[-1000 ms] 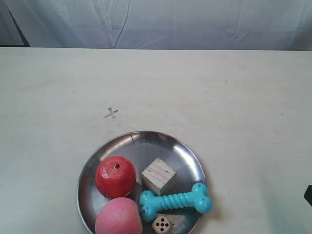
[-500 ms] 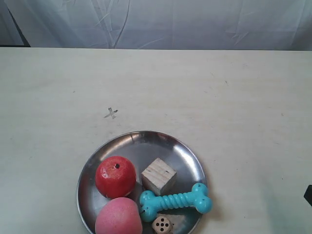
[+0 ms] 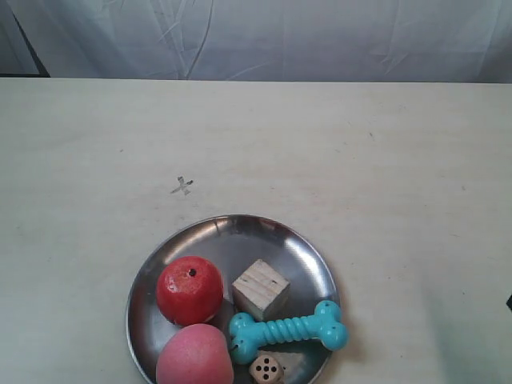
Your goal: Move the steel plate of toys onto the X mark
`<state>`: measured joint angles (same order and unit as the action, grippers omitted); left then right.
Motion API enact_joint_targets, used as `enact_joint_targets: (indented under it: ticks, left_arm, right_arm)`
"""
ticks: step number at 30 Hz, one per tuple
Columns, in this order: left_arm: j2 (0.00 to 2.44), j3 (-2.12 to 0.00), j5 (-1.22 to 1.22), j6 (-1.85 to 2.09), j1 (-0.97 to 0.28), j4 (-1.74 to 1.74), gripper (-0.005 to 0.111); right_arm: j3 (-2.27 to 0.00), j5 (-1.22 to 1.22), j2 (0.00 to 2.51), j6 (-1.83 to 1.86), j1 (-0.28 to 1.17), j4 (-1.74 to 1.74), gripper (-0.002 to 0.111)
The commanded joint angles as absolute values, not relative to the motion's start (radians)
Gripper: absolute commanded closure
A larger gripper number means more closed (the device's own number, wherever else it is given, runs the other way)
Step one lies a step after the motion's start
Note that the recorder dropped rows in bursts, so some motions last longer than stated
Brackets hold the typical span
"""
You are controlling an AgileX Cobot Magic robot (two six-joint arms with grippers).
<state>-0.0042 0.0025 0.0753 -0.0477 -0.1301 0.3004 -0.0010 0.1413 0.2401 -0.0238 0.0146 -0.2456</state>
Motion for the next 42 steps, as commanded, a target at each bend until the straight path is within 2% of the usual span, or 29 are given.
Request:
enact_joint_targets:
  ticks: [1,8,17,20,23,27,31,35,42]
  left_arm:
    - [0.0,0.0,0.221,-0.054,-0.133,0.42,0.106]
    - [0.0,0.0,0.296,-0.054,-0.133,0.503,0.106]
    - [0.0,0.0,0.076,-0.123,-0.133,0.787,0.107]
    - [0.007,-0.043,0.02,-0.125,-0.133,0.789,0.107]
    - [0.068,-0.138,-0.015,-0.125,-0.133,0.824,0.107]
    - [0.243,-0.31,-0.1,-0.117,-0.133,0.657,0.107]
    - [0.526,-0.503,-0.301,-0.115,-0.133,0.414,0.107]
    - [0.854,-0.663,-0.526,-0.063,-0.133,0.287,0.107]
    - [1.192,-0.737,-0.613,0.035,-0.133,0.307,0.107]
  right_arm:
    - [0.0,0.069,0.238,-0.024,0.011,-0.588,0.108]
    - [0.0,0.066,0.238,-0.024,0.011,-0.861,0.108]
    - [0.0,0.081,0.238,-0.03,0.011,-0.945,0.108]
    - [-0.075,0.148,0.249,-0.046,0.011,-0.976,0.109]
    - [-0.233,0.238,0.317,-0.046,0.011,-0.835,0.109]
    - [-0.504,0.392,0.561,-0.133,0.011,-0.428,0.109]
    - [-0.785,0.73,0.881,-0.191,0.011,-0.127,0.109]
    - [-0.922,0.858,1.15,-0.1,0.011,-0.096,0.109]
    - [-0.943,0.841,1.455,0.126,0.011,-0.291,0.109]
